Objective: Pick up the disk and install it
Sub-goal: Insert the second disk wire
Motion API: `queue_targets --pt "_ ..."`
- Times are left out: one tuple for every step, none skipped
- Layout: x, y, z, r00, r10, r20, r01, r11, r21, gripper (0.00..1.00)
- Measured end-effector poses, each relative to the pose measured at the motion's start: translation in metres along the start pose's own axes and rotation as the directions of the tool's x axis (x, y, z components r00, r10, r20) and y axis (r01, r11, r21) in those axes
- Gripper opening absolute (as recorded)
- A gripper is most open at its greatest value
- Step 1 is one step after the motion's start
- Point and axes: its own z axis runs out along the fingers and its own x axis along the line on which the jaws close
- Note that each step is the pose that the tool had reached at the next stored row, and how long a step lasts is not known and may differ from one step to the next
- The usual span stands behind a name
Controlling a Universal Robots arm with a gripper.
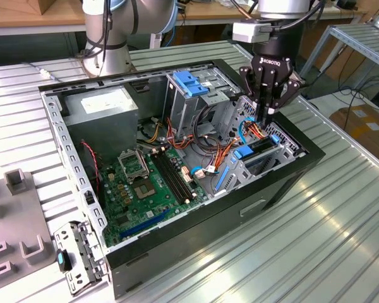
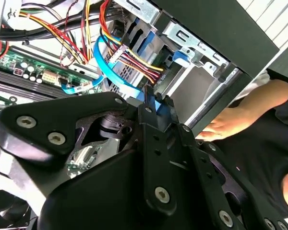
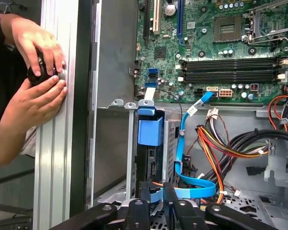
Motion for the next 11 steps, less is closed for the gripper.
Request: queue_targets --pt "-0.0001 0.0 0.0 1.0 0.0 -0.0018 0.0 1.0 -0.0001 0.24" --pt "0.0 0.0 0.0 1.0 0.0 -0.0039 0.0 1.0 -0.0001 0.24" --pt "-0.0001 0.0 0.0 1.0 0.0 -0.0054 0.0 1.0 -0.0002 0.17" --pt "-0.0001 0.0 0.0001 1.0 0.0 -0.0078 0.0 1.0 -0.0003 0.16" --pt "-0.0001 0.0 0.0001 1.0 0.0 -0.0086 0.0 1.0 -0.0003 0.16" --pt "0.0001 0.0 0.0004 1.0 0.0 -0.0084 0.0 1.0 -0.0003 0.16" --pt "0.0006 0.0 0.0009 1.0 0.0 -0.0082 0.0 1.0 0.0001 0.16" --pt "0.0021 0.0004 0.0021 1.0 0.0 -0.0041 0.0 1.0 0.0018 0.16" --pt "0.0036 0.0009 0.0032 1.0 -0.001 0.0022 0.001 1.0 0.004 0.16" --pt "0.0047 0.0012 0.0039 1.0 -0.001 0.0067 0.001 1.0 0.0057 0.16" --pt "0.0064 0.002 0.0053 0.9999 -0.003 0.0147 0.003 1.0 0.0077 0.16"
